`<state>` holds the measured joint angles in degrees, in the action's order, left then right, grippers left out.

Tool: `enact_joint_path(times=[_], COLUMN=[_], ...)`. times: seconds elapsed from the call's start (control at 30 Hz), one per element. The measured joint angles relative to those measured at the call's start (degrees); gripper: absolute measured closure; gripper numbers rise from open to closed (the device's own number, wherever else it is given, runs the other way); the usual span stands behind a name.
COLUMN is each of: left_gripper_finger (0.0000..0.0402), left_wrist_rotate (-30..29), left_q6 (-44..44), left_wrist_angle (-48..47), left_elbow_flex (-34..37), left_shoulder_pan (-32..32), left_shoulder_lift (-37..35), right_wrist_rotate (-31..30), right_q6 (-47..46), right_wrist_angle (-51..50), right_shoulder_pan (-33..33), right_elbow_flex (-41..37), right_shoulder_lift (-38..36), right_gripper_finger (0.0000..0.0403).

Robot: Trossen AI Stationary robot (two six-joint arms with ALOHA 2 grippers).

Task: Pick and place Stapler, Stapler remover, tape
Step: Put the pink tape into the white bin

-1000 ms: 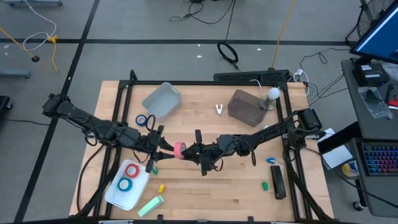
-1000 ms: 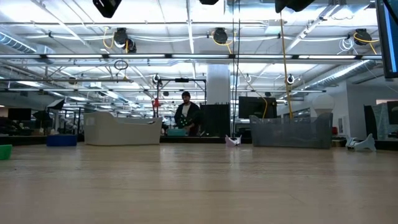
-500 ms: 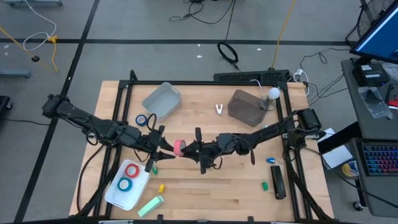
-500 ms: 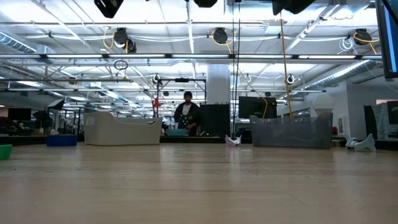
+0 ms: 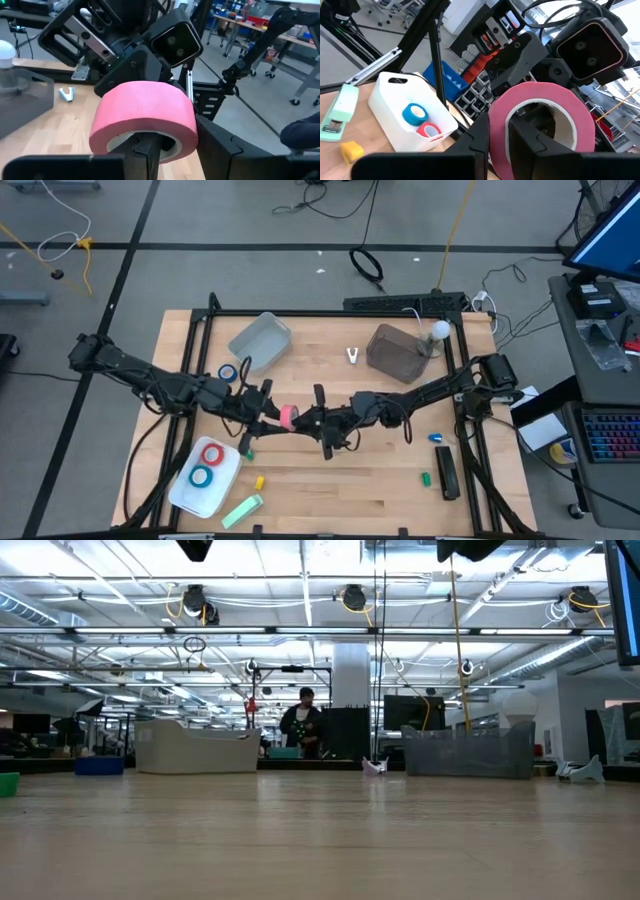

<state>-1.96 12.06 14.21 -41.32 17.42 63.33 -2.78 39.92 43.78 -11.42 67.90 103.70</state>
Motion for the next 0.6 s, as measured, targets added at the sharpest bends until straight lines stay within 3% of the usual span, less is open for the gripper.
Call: enact_joint_path(times=[0.13, 0.23, 0.3, 0.4, 0.5, 0.6], left_gripper_finger=[0.0293, 0.0322, 0.0350, 0.0354, 0.0354, 0.0357], left_wrist_rotate=[-0.6, -0.6, -0.7, -0.5, -2.6, -8.2], left_q6=[-0.5, -1.5, -2.2, -3.5, -2.8, -0.8], left_wrist_angle=[0.1, 0.5, 0.5, 0.2, -1.9, -6.9], left_elbow_flex=[0.0, 0.0, 0.0, 0.1, 0.1, 0.1], left_shoulder_pan=[-0.1, -0.2, -0.2, -0.3, -0.4, -0.5], left_shoulder_lift=[-0.5, -0.5, -0.5, -0.5, -1.0, -2.1], right_wrist_rotate=[-0.2, -0.4, -0.6, -1.6, -8.0, -15.7], right_q6=[-0.1, -1.5, -2.0, -2.6, -4.3, -3.0], right_wrist_angle=[0.1, 0.1, -0.1, -0.2, -0.3, -0.3], right_shoulder_pan=[0.0, 0.0, 0.0, 0.0, -0.7, -1.3], right_elbow_flex=[0.0, 0.0, -0.1, -1.0, -1.8, -3.2], right_shoulder_lift=[0.0, 0.0, 0.0, 0.0, 0.0, 0.2], right_gripper_finger=[0.0370, 0.0367, 0.0346, 0.0304, 0.0268, 0.0241])
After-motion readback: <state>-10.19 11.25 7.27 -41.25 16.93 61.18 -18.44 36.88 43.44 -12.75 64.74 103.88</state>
